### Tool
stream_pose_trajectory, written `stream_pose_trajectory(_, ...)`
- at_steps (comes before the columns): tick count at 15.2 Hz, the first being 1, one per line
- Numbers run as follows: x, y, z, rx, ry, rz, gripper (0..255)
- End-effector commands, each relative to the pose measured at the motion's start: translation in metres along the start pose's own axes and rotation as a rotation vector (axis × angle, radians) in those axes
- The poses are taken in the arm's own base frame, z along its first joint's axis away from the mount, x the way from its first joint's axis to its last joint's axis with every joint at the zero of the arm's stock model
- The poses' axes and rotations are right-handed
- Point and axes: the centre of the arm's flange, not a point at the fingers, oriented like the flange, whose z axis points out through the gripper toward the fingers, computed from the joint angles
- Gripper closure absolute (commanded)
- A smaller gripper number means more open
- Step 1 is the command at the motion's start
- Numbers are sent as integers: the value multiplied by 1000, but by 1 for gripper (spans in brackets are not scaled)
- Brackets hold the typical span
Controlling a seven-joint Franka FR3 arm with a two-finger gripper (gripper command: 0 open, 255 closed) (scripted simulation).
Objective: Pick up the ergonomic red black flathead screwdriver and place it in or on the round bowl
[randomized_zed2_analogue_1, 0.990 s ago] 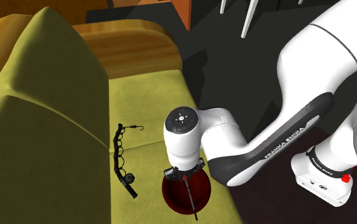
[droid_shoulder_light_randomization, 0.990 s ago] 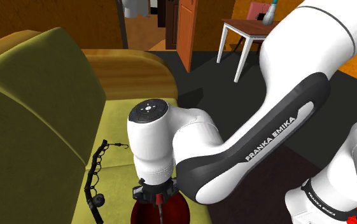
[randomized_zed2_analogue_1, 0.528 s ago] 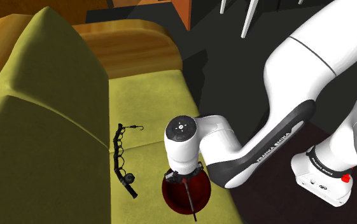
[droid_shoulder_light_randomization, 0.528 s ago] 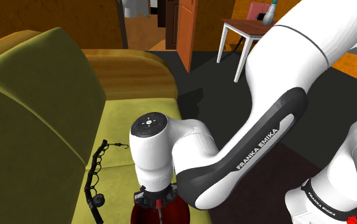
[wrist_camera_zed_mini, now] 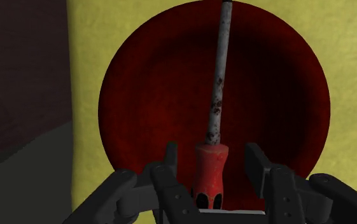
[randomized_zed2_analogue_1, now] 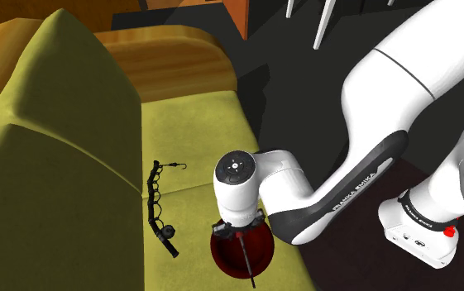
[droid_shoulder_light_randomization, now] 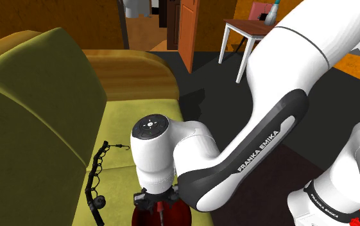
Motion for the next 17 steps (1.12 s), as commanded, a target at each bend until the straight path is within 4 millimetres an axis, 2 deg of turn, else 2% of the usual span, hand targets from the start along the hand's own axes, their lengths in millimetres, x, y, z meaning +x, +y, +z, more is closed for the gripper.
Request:
stream_pose_trajectory(1, 0, 0, 0, 0, 0, 0, 0)
stream_pose_trajectory(5, 0, 0, 0, 0, 0, 0, 0)
stream_pose_trajectory(9, 0, 0, -50, 0, 0, 0, 0)
stream_pose_trajectory(17, 0, 0, -50, 0, 0, 0, 0)
